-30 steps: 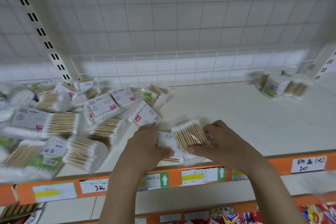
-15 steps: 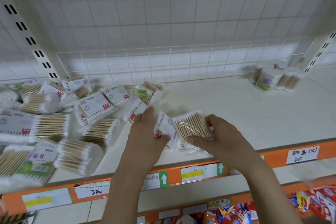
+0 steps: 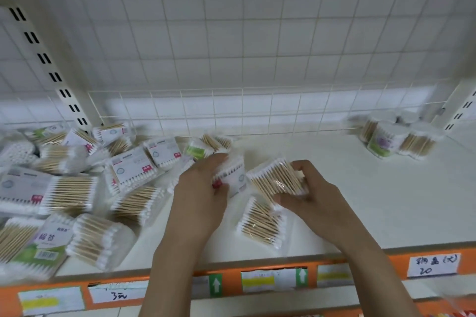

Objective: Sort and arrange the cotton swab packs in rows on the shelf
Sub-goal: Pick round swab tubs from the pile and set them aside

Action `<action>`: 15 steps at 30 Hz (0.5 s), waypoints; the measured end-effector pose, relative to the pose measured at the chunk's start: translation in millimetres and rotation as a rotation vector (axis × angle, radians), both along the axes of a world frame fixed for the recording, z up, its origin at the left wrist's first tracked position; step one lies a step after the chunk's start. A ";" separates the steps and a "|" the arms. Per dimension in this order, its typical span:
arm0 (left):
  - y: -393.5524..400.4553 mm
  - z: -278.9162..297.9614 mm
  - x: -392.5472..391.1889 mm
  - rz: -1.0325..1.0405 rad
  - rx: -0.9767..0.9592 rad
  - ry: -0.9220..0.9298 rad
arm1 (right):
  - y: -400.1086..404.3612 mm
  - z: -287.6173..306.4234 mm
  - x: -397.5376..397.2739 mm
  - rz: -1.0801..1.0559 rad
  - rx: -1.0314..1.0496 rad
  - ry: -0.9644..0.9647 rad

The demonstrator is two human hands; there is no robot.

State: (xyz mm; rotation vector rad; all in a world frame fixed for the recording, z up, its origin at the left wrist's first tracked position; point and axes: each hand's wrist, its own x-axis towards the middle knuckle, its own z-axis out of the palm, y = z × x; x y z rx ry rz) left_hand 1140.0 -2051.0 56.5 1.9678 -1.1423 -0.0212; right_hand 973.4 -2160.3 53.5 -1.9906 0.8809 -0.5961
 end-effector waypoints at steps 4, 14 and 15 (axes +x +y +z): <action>-1.4 15.8 7.8 0.019 -0.077 -0.070 | -12.1 6.7 11.0 0.068 -0.045 0.035; -26.8 17.1 20.9 0.091 -0.077 -0.052 | -41.4 11.0 23.4 -0.014 -0.122 -0.059; -31.0 17.3 22.1 0.079 -0.078 -0.065 | -45.6 12.5 24.1 -0.035 -0.137 -0.074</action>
